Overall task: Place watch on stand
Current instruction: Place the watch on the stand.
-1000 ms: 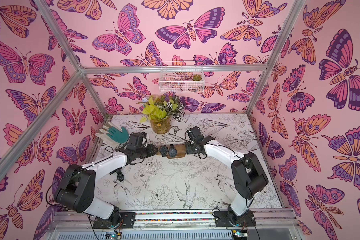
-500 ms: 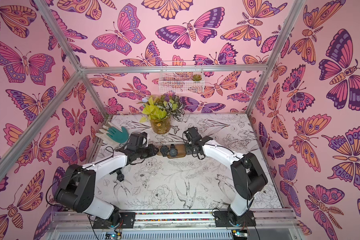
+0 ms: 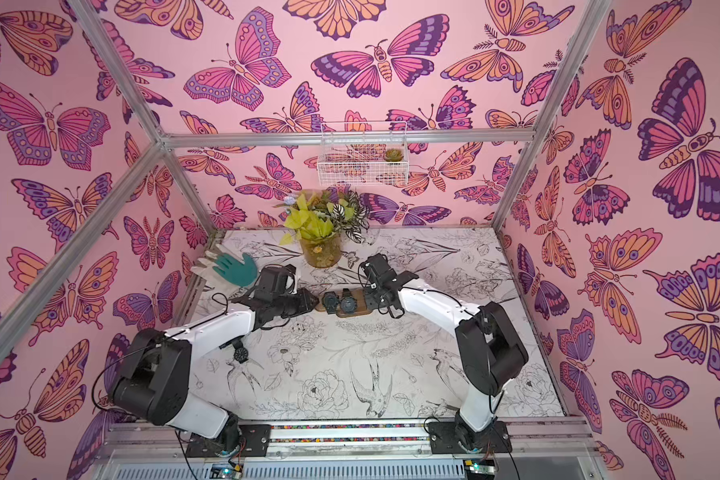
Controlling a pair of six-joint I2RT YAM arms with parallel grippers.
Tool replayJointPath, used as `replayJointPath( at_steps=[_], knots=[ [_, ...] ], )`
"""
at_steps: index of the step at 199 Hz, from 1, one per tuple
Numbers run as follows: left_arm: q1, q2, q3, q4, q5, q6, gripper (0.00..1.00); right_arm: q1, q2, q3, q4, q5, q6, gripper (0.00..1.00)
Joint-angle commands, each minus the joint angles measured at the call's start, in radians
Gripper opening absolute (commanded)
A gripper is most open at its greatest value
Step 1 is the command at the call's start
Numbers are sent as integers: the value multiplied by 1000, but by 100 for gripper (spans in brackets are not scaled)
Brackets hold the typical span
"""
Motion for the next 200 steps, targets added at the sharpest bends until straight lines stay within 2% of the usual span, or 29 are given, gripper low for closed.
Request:
replayJointPath(
  at_steps=[1, 70, 116, 157, 180, 200],
  knots=[
    [-6, -7, 14, 9, 26, 8, 30, 26, 28, 30, -1, -40, -6, 48],
    [-7, -13, 13, 5, 23, 7, 30, 48, 21, 26, 28, -79, -3, 48],
    [-7, -19, 17, -3, 14, 10, 30, 34, -27, 7, 20, -30, -2, 53],
    [-7, -19, 18, -5, 16, 9, 31, 10, -34, -2, 30, -35, 16, 40],
    [-7, -18, 21, -11, 17, 10, 31, 5, -17, 5, 37, -63, 14, 40],
    [-7, -19, 23, -13, 15, 12, 31, 4, 4, 18, 34, -75, 17, 44]
  ],
)
